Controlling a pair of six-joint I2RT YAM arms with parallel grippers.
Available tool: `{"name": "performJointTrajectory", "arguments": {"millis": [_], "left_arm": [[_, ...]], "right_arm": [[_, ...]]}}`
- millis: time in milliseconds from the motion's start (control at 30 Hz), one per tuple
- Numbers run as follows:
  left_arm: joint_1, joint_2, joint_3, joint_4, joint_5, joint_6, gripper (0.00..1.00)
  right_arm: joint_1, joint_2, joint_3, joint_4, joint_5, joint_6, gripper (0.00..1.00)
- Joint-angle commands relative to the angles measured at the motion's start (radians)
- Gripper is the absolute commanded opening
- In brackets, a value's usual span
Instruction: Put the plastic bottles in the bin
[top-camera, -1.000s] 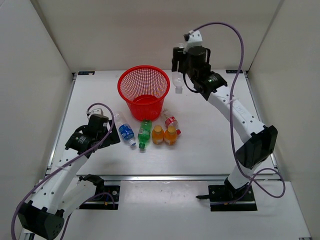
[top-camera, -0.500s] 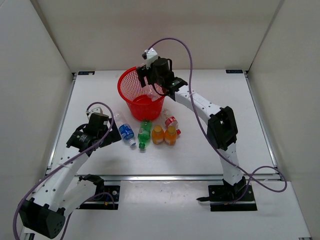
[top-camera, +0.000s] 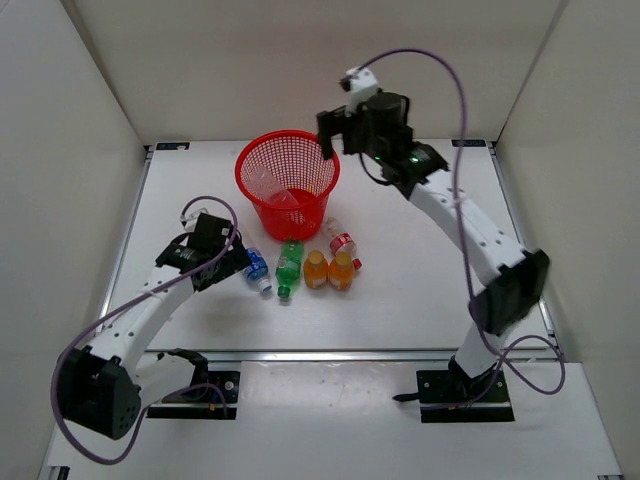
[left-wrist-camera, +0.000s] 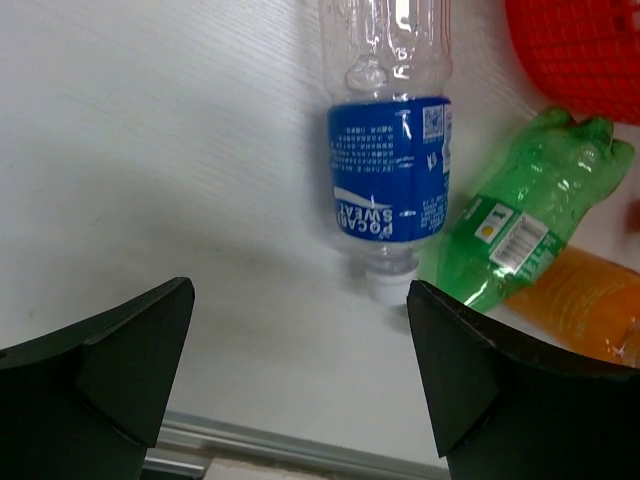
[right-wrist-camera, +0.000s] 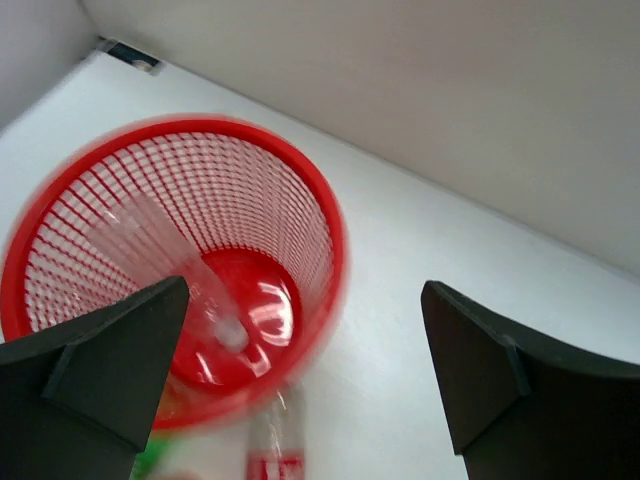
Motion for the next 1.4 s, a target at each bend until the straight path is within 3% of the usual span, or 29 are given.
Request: {"name": "performJointTrajectory", "arguments": {"millis": [0, 300, 533, 633, 800, 867, 1033, 1133, 1233, 1367], "left_arm": [[-0.001, 0.053, 0.022, 0.106, -0.023, -0.06, 0.99], [0.006, 0.271, 0.045, 0.279, -0.085, -0.103, 0.99], [-0.01, 0.394, 0.025, 0.398, -0.112, -0.165, 0.97], [-0.007, 0.42, 0.01, 0.416, -0.105, -0.185, 0.9], [0.043, 0.356, -0.059, 0.398, -0.085, -0.192, 0.57], [0.045, 0.285, -0.056, 0.358, -0.115, -0.182, 0.52], [0.014, 0.022, 0.078, 0.235, -0.235, -0.09, 0.51], [-0.007, -0.003, 0.253, 0.244, -0.256, -0.007, 0.52], [-0.117, 0.042, 0.352, 0.411, -0.362, 0.128, 0.5], [-0.156, 0.154, 0.476, 0.655, -0.306, 0.217, 0.52]], "right_arm": [[-0.072, -0.217, -0.218, -0.108, 0.105, 0.054, 0.99], [-0.453, -0.639, -0.783, -0.191, -0.025, 0.249, 0.99], [-0.616, -0.774, -0.935, -0.221, -0.086, 0.252, 0.99], [-0.619, -0.788, -0.98, -0.237, -0.079, 0.259, 1.0], [-0.632, -0.808, -1.041, -0.236, -0.109, 0.28, 0.99], [-0.633, -0.808, -1.053, -0.237, -0.115, 0.275, 0.99], [-0.581, -0.817, -1.093, -0.225, -0.117, 0.277, 1.0], [-0.528, -0.819, -1.121, -0.201, -0.131, 0.286, 0.99], [-0.488, -0.801, -1.139, -0.164, -0.144, 0.292, 0.99], [-0.443, -0.779, -1.159, -0.126, -0.18, 0.297, 0.99]]}}
